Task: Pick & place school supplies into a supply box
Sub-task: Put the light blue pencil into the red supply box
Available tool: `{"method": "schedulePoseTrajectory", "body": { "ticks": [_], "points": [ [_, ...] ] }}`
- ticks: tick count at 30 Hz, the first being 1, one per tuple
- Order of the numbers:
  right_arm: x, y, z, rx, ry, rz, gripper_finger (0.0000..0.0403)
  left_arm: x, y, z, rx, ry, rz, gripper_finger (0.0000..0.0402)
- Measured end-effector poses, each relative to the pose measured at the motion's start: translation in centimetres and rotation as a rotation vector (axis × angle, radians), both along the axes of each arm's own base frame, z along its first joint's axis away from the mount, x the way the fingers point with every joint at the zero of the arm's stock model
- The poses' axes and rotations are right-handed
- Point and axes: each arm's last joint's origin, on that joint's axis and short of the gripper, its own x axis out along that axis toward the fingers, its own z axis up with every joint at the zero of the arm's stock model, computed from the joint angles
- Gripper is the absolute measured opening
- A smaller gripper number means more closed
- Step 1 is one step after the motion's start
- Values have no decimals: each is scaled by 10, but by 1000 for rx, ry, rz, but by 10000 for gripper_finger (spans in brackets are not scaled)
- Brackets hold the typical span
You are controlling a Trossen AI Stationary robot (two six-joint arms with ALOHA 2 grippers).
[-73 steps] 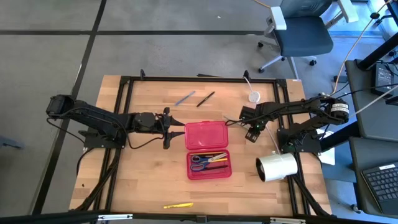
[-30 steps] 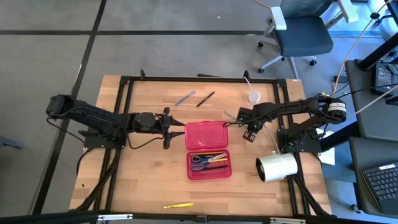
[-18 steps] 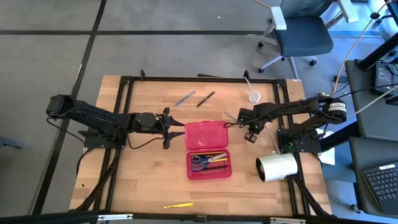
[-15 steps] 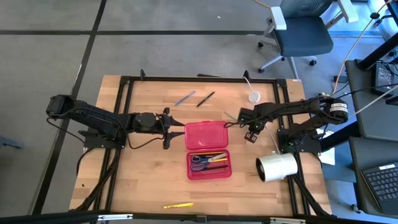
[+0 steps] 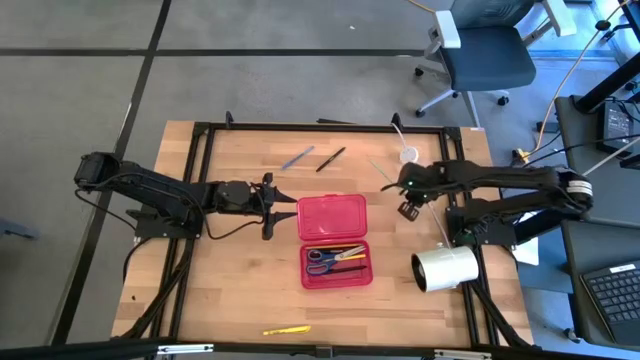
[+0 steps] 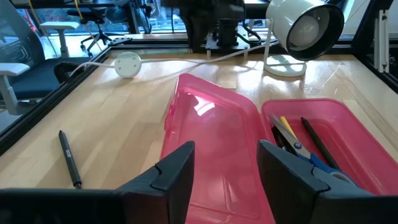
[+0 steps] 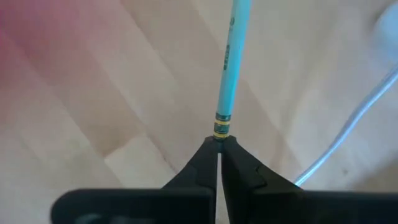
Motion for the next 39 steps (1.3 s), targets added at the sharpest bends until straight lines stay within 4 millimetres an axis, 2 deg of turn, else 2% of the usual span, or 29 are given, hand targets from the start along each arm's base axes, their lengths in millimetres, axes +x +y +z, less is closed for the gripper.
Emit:
{"method": "schedulePoseTrajectory", "body": {
  "ticks": [7, 11, 15, 20, 26, 32, 39],
  "points": [
    [3, 4, 43, -38, -190, 58, 12, 0, 0, 0, -1, 0, 0, 168],
    [18, 16, 65, -21, -278, 146, 12, 0, 0, 0, -1, 0, 0, 167],
    [38, 35, 73, -10, -318, 254, 12, 0, 0, 0, -1, 0, 1, 164],
    [64, 65, 58, 50, -304, 392, 12, 0, 0, 0, -1, 0, 1, 167],
    [90, 98, 28, 176, -254, 539, 12, 0, 0, 0, -1, 0, 0, 167],
    [101, 118, -5, 221, -125, 572, 12, 0, 0, 0, -1, 0, 1, 164],
    [117, 136, -27, 404, -146, 620, 12, 0, 0, 0, -2, 0, 1, 168]
  ]
}}
